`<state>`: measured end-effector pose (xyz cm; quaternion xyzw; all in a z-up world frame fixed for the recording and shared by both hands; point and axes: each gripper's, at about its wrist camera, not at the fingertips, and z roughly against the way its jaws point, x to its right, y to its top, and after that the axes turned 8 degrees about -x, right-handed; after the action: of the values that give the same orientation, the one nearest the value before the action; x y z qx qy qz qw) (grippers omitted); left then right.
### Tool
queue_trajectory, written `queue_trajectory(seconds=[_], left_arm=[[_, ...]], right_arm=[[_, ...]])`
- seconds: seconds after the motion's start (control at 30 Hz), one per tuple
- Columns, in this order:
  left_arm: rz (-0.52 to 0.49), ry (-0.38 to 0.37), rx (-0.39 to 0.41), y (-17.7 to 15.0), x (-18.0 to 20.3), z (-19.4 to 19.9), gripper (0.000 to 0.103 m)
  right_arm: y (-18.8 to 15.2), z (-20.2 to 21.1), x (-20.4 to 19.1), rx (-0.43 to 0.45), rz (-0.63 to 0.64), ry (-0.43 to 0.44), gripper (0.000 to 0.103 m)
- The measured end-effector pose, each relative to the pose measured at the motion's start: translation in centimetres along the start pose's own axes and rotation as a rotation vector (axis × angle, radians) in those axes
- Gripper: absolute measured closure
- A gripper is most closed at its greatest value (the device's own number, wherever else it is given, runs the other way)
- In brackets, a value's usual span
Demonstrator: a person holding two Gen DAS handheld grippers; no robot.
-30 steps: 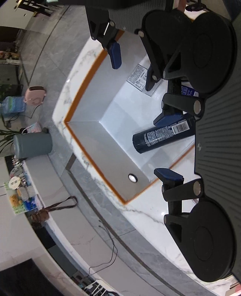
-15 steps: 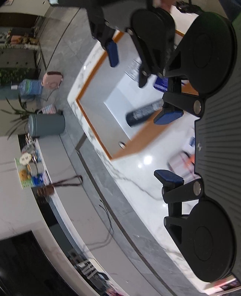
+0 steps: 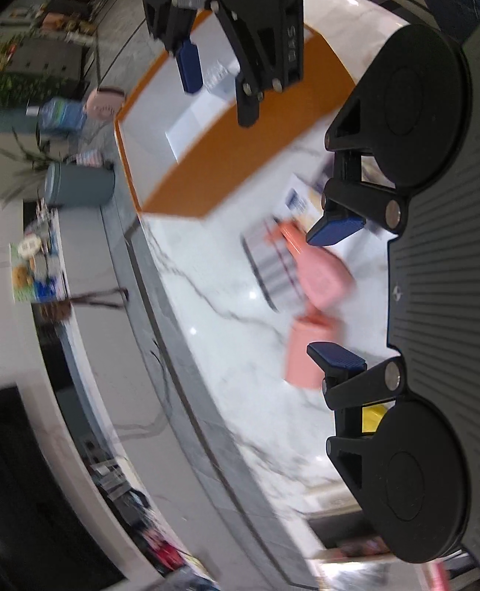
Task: Organize rigid objects
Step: 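Withdraw both tools from the orange box toward the remaining table items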
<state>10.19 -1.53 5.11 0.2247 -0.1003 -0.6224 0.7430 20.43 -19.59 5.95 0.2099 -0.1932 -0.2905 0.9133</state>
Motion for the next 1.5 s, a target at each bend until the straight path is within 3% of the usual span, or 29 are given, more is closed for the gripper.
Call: queue_trajectory(seconds=[0.4, 1.5], left_arm=[[0.095, 0.034, -0.09, -6.0, -4.5, -1.9, 0.032], [0.002, -0.042, -0.115, -5.5, 1.0, -4.0, 0.032]], right_arm=[[0.4, -0.9, -4.3, -0.021, 0.096, 0.011, 0.039], [-1.5, -3.1, -4.9, -0.091, 0.13, 0.011, 0.039]])
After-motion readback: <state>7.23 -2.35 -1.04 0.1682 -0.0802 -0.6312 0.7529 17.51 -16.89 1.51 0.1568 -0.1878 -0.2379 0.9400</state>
